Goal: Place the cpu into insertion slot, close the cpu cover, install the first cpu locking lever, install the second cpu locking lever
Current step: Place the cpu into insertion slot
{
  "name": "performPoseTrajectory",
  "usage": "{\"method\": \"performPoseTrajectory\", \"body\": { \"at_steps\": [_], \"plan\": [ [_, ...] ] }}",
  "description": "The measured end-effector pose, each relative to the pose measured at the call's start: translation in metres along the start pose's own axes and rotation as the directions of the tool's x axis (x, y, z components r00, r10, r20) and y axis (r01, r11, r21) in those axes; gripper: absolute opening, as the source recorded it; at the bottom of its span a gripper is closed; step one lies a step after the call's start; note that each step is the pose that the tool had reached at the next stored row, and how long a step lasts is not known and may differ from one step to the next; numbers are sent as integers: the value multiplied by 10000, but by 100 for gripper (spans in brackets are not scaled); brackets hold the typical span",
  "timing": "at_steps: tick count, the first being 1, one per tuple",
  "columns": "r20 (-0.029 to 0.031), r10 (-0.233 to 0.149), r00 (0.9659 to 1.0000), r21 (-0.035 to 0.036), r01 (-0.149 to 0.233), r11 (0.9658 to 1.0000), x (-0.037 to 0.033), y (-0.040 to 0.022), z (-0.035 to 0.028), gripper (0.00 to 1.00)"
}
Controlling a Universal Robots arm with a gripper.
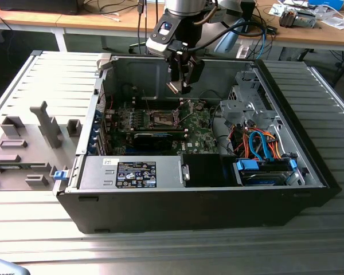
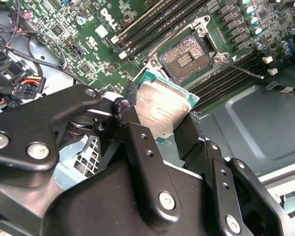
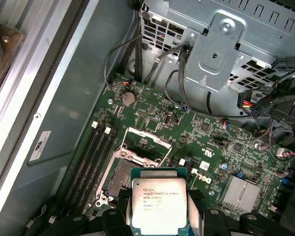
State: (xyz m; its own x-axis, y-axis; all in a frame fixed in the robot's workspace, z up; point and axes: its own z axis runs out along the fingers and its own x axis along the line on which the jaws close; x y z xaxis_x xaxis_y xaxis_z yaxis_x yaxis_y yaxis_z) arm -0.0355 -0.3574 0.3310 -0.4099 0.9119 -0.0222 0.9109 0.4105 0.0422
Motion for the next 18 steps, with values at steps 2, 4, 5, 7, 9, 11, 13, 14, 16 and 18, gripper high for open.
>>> {"method": "performPoseTrajectory", "body": {
  "at_steps": [2,4,5,7,9,11,13,14,16,18],
  "plan": [
    [0,11,10000,0,-11,10000,0,0,0,54],
    [1,24,10000,1,-24,10000,0,0,0,54],
    [1,29,10000,1,-29,10000,0,0,0,54],
    [2,45,10000,1,-45,10000,0,0,0,54],
    [3,59,10000,2,-59,10000,0,0,0,54],
    [2,70,10000,2,-70,10000,0,0,0,54],
    [3,80,10000,2,-80,10000,0,0,0,54],
    [4,85,10000,2,-85,10000,0,0,0,54],
    [4,98,10000,2,-98,10000,0,0,0,54],
    [5,108,9999,3,-108,9999,0,0,0,54]
  ]
}}
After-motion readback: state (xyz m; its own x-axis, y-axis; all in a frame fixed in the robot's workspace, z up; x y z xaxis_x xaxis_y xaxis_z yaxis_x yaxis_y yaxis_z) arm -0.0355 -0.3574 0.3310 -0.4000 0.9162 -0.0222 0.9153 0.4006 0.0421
